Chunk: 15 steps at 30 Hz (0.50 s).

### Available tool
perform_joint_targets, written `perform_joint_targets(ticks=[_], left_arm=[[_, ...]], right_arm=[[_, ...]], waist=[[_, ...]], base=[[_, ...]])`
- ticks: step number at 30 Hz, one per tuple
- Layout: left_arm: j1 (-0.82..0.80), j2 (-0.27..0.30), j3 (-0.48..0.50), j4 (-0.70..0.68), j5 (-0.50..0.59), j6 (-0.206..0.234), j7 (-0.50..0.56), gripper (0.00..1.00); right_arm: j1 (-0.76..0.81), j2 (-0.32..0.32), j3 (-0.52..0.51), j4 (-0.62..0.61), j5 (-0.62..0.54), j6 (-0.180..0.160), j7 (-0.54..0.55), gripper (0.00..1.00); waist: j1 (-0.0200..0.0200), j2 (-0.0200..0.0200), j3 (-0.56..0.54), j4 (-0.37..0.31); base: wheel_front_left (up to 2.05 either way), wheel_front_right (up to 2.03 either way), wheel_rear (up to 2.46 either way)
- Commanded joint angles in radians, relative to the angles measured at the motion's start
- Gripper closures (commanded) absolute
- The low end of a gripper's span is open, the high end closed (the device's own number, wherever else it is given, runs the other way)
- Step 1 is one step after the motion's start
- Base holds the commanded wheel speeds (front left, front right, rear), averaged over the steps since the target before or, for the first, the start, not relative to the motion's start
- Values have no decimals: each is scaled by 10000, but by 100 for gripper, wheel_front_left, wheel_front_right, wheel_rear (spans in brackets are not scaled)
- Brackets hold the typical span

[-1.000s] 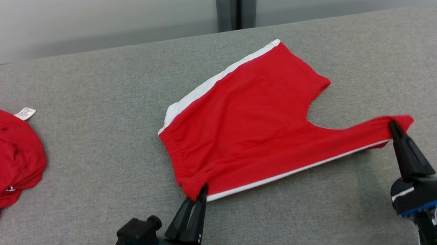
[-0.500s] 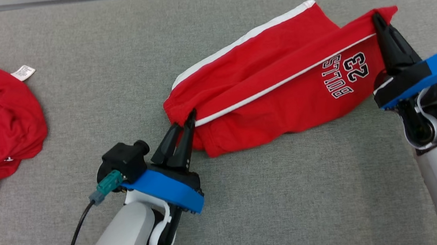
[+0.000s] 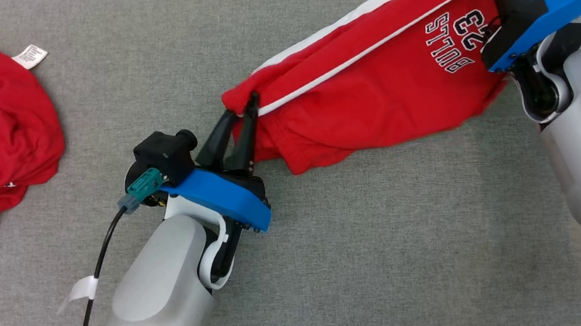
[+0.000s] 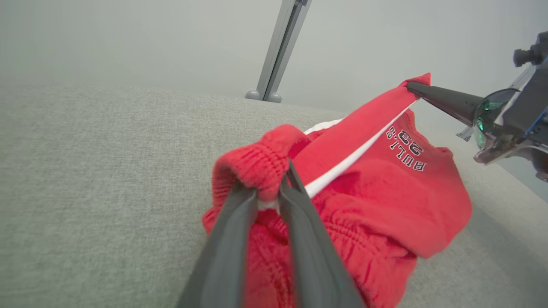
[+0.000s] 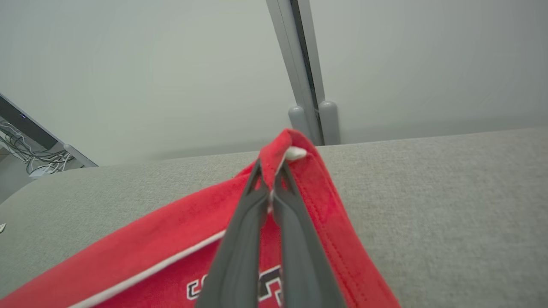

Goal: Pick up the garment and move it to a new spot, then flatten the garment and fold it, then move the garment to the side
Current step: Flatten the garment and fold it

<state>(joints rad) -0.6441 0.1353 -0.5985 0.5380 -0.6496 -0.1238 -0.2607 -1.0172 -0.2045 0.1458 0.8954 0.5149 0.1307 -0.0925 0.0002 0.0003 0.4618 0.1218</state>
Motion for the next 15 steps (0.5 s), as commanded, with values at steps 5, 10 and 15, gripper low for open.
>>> perform_joint_targets(ticks=[5, 10, 15], left_arm=[[-8, -152, 243, 88, 286, -60, -54, 0], [653, -5, 423, -318, 735, -75, -55, 0], [1507, 215, 992, -1145, 1163, 104, -55, 0]], right_arm=[[-403, -82, 483, 940, -53, 2, -558, 0], [-46, -441, 962, 1433, 115, 3, -868, 0], [319, -1124, 1496, 1722, 219, 3, -925, 0]], waist=[[-2, -3, -119, 60], [-2, -3, -441, 47], [-2, -3, -682, 180]], base=[[0, 0, 0], [0, 0, 0], [0, 0, 0]])
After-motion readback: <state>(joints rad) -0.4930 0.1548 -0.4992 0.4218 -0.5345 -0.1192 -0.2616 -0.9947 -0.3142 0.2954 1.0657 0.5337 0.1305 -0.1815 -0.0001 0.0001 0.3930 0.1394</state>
